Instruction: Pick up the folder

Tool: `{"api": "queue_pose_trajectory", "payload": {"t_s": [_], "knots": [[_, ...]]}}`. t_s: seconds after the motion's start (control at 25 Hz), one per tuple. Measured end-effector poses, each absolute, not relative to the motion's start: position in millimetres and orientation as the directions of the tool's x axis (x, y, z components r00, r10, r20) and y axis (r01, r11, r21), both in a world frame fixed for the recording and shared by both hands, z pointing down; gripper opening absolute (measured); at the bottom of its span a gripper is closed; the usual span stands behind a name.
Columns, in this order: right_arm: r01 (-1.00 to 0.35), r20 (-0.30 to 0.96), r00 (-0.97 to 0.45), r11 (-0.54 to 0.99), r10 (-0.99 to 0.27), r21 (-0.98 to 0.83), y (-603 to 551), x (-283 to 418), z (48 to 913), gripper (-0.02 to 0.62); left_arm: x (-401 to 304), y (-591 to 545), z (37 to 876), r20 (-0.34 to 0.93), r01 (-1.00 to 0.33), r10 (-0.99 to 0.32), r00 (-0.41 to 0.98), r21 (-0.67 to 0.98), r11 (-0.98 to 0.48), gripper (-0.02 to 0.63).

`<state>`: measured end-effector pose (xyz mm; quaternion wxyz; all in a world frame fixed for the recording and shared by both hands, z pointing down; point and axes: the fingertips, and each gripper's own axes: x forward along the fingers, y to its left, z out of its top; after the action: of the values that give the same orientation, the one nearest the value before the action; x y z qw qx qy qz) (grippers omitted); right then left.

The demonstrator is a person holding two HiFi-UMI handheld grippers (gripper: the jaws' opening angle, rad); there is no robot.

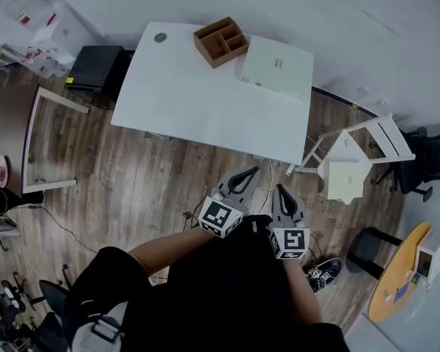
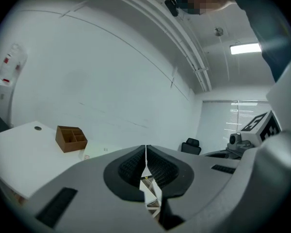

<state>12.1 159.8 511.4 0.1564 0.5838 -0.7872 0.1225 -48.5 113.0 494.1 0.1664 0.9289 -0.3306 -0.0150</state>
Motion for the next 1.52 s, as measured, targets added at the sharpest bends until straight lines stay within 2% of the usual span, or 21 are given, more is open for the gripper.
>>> {"api": "queue_pose_trajectory", "payload": {"t_s": [0.2, 0.4, 0.68, 1.28, 1.44, 1.52], "knots": [[-0.968, 0.376, -0.242, 0.25, -0.894, -0.03, 136, 25, 511, 0.035, -73, 86, 509, 0.126, -0.671, -0.67, 0.732, 0.305, -0.676, 0.02], [-0.97, 0.37, -0.241, 0.238, -0.897, -0.056, 124, 30, 514, 0.035, -78, 92, 520, 0.155, -0.68, -0.672, 0.724, 0.321, -0.659, 0.02], [-0.951, 0.327, -0.283, 0.309, -0.902, 0.029, 95, 26, 511, 0.035, -68, 60, 513, 0.137, -0.695, -0.688, 0.712, 0.273, -0.665, 0.02], [-0.965, 0.294, -0.264, 0.252, -0.919, -0.078, -2, 111, 512, 0.035, 1, -40, 517, 0.217, -0.744, -0.712, 0.668, 0.22, -0.631, 0.02], [-0.961, 0.285, -0.272, 0.248, -0.919, -0.119, -36, 135, 517, 0.035, 20, -73, 519, 0.236, -0.766, -0.731, 0.64, 0.125, -0.63, 0.02], [-0.959, 0.286, -0.278, 0.247, -0.917, -0.138, -49, 147, 520, 0.035, 28, -86, 522, 0.245, -0.781, -0.743, 0.623, 0.134, -0.611, 0.02]]}}
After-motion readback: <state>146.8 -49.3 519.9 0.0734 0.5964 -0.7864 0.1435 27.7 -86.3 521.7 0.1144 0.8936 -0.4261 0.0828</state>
